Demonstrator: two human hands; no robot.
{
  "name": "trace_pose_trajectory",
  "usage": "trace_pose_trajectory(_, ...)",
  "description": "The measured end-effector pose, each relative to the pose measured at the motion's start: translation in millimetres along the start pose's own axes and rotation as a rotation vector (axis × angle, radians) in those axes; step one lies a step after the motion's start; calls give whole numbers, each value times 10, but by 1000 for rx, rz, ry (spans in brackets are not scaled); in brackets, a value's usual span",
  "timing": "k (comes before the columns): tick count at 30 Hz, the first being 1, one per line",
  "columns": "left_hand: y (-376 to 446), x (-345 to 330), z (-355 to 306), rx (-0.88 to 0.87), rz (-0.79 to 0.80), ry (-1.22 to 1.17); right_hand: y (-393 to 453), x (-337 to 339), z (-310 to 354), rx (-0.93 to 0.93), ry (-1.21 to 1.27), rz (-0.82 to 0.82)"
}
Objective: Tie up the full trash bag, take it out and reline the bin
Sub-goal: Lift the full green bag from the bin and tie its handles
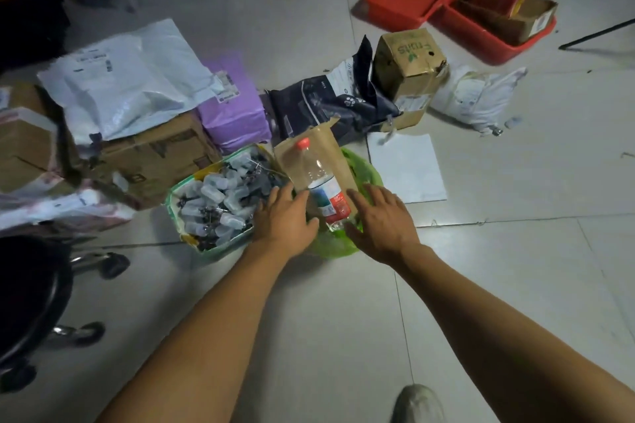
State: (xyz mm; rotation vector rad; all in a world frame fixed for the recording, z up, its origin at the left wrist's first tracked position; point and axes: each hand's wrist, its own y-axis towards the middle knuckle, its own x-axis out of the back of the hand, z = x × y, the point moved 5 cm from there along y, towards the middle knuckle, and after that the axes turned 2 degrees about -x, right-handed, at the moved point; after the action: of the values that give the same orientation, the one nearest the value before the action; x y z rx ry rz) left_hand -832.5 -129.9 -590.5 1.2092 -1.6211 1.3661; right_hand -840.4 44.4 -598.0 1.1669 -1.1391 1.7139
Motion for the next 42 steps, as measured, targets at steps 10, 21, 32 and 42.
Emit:
trace_pose_trajectory(10,475,-578,279,-93,-267,-18,457,-725,-80,66,62,-256)
trace_pose_trajectory(21,631,-688,364,-134,-340,-31,785,-815,-33,-18,256,-263)
trace_pose_trajectory(32,734,-784,433,-200,-354,-12,895,-967,-72,-90,236,-219)
trace_pose_trajectory(42,571,-846,590,-299,-466,-47,755,-822,-258,-19,332,-371)
